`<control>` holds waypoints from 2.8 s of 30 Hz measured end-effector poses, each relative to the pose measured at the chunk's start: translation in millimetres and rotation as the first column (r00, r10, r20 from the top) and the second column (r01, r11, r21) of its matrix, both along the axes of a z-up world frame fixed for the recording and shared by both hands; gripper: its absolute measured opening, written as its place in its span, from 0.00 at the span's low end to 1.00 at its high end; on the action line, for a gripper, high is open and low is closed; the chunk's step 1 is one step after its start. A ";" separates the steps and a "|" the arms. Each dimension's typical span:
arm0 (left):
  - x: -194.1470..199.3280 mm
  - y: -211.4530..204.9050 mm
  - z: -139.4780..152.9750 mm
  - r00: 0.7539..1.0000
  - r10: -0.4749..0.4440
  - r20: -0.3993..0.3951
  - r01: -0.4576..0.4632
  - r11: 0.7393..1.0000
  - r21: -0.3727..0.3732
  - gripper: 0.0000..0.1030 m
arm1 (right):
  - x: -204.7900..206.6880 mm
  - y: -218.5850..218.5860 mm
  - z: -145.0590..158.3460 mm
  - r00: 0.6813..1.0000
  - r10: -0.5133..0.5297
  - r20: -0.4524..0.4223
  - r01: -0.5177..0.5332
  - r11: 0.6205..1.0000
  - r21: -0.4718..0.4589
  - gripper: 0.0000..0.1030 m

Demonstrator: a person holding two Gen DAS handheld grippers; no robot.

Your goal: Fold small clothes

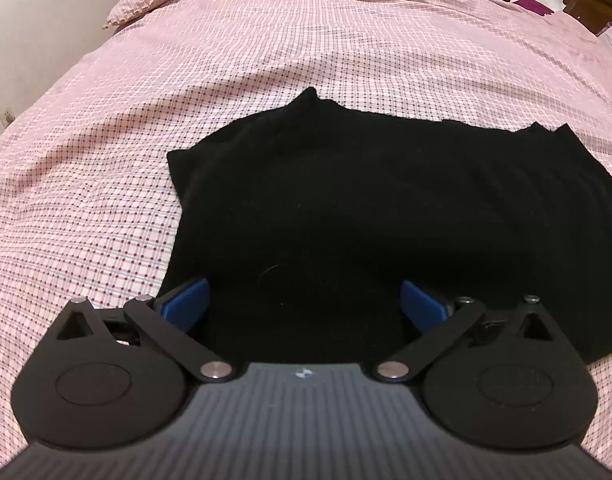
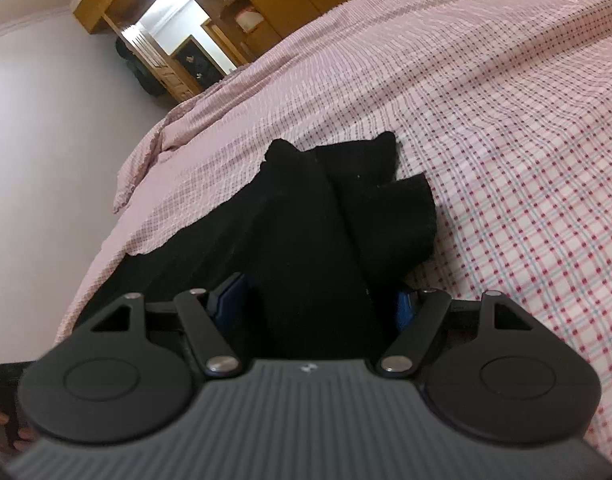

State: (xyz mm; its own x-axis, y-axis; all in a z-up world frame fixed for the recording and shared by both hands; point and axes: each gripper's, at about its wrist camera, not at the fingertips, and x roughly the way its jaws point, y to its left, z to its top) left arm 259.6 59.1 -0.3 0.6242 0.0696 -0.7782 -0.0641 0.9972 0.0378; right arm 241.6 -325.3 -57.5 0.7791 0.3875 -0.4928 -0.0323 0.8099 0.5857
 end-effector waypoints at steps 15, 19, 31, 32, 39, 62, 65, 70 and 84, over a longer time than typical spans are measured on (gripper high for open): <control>0.4 3.3 2.2 1.000 0.004 -0.015 -0.004 1.000 -0.030 1.00 | 18.8 2.6 -3.6 0.998 -0.065 -0.003 0.065 0.997 0.039 0.55; 0.7 3.3 2.9 1.000 0.007 -0.020 -0.008 0.999 -0.036 1.00 | 21.6 2.7 -4.2 0.997 -0.076 -0.004 0.076 0.997 0.031 0.37; -3.9 14.8 12.1 0.999 0.038 -0.037 -0.041 0.995 -0.094 1.00 | 22.3 13.8 20.3 0.997 -0.067 0.037 0.066 0.998 0.020 0.22; -5.2 18.7 14.9 0.998 0.043 -0.037 -0.047 0.993 -0.106 1.00 | 22.4 15.1 23.8 0.997 -0.065 0.041 0.065 0.998 0.021 0.22; -16.8 46.6 32.8 0.996 0.085 -0.027 -0.086 0.994 -0.062 1.00 | 28.1 43.1 59.9 0.995 -0.012 0.099 0.014 1.000 -0.015 0.22; -52.4 137.1 29.4 0.985 0.170 -0.025 -0.172 0.979 -0.114 1.00 | 42.9 179.2 136.3 0.978 0.136 0.156 -0.124 0.989 -0.086 0.20; -57.1 150.0 26.6 0.981 0.189 -0.029 -0.191 0.975 -0.111 1.00 | 40.7 217.1 137.6 0.966 0.200 0.165 -0.177 0.974 -0.144 0.20; -67.4 172.4 24.6 0.972 0.235 -0.029 -0.236 0.962 -0.134 1.00 | 44.9 283.5 103.6 0.953 0.293 0.081 -0.270 0.939 -0.213 0.20; -77.6 200.9 15.5 0.961 0.273 -0.040 -0.276 0.950 -0.147 1.00 | 30.9 366.3 77.1 0.906 0.418 0.071 -0.369 0.860 -0.352 0.22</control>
